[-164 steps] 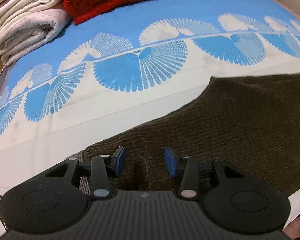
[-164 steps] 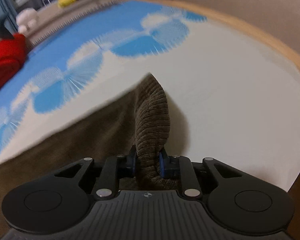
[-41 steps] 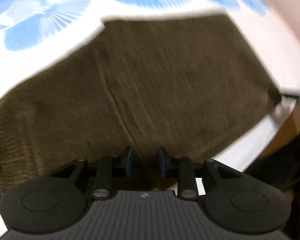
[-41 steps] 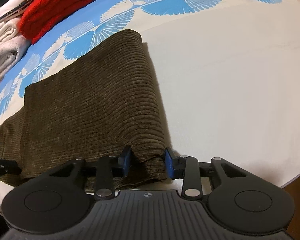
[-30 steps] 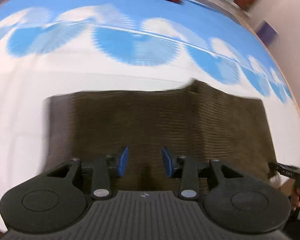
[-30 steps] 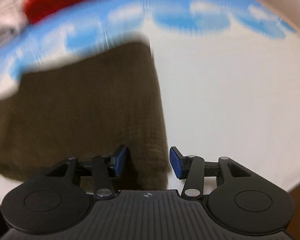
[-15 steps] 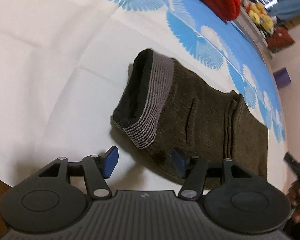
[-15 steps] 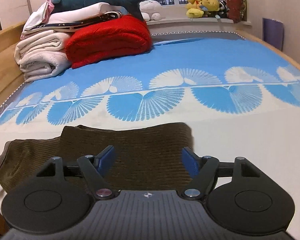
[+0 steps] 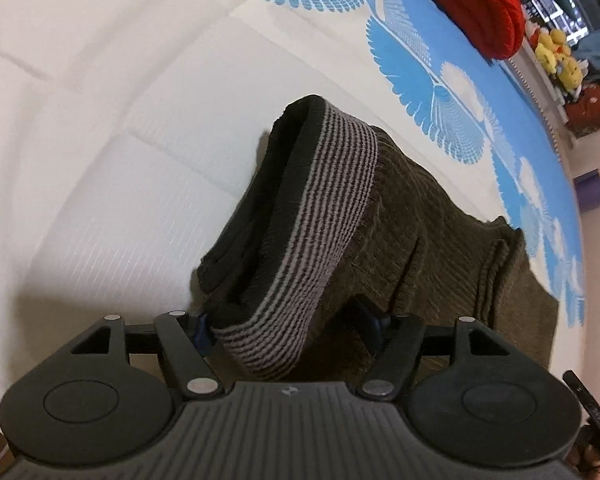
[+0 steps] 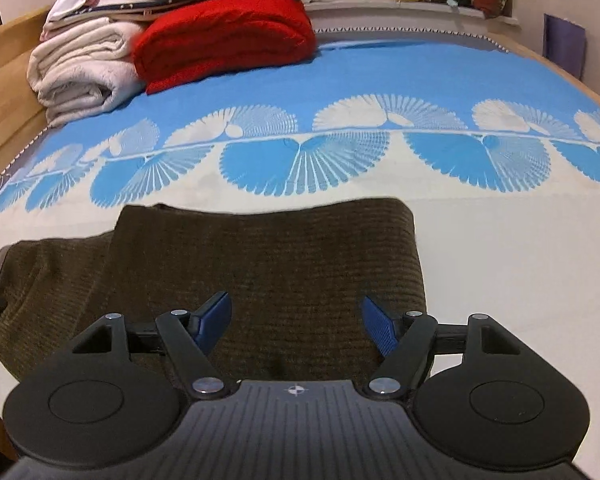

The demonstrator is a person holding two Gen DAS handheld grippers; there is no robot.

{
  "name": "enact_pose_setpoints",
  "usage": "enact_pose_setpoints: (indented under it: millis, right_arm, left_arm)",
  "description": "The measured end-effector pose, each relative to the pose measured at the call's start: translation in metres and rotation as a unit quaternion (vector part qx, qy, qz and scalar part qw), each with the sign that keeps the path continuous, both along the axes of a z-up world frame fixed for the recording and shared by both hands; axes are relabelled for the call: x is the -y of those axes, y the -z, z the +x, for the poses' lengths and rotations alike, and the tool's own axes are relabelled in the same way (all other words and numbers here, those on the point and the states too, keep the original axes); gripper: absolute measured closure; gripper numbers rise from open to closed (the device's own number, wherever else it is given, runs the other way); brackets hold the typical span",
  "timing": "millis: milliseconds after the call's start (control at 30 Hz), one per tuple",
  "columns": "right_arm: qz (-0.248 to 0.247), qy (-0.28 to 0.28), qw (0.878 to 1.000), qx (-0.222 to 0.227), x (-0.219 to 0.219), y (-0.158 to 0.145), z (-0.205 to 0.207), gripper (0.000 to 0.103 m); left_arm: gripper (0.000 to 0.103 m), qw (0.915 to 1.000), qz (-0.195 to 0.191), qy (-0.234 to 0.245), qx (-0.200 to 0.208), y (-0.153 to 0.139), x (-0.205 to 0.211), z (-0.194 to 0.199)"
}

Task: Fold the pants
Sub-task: 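Grasp the grey waistband with the left tool and lift it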

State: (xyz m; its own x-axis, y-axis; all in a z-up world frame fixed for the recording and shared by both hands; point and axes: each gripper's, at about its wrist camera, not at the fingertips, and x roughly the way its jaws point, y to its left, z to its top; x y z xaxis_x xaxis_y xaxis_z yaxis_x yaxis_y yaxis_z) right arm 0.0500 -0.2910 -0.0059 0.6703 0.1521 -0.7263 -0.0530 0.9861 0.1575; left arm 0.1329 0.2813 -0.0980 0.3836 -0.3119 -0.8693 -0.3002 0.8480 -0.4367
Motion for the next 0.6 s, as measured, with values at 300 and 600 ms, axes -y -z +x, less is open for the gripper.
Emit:
enact_pose_setpoints:
  millis: [300, 600]
  right_arm:
    - [-0.040, -0.085, 0.995, -0.039, -0.028, 0.013, -0.006, 0.029]
    - [-0.049, -0.074, 0.995, -0.053, -0.025, 0.017, -0.009, 0.029]
  left_arm:
    - [0.062, 0.9976, 0.065, 0.020, 0.015, -0.026, 0.012, -0.004]
    - [0.069, 0.9894, 0.127, 0.049, 0.051, -0.067, 0.041, -0.015]
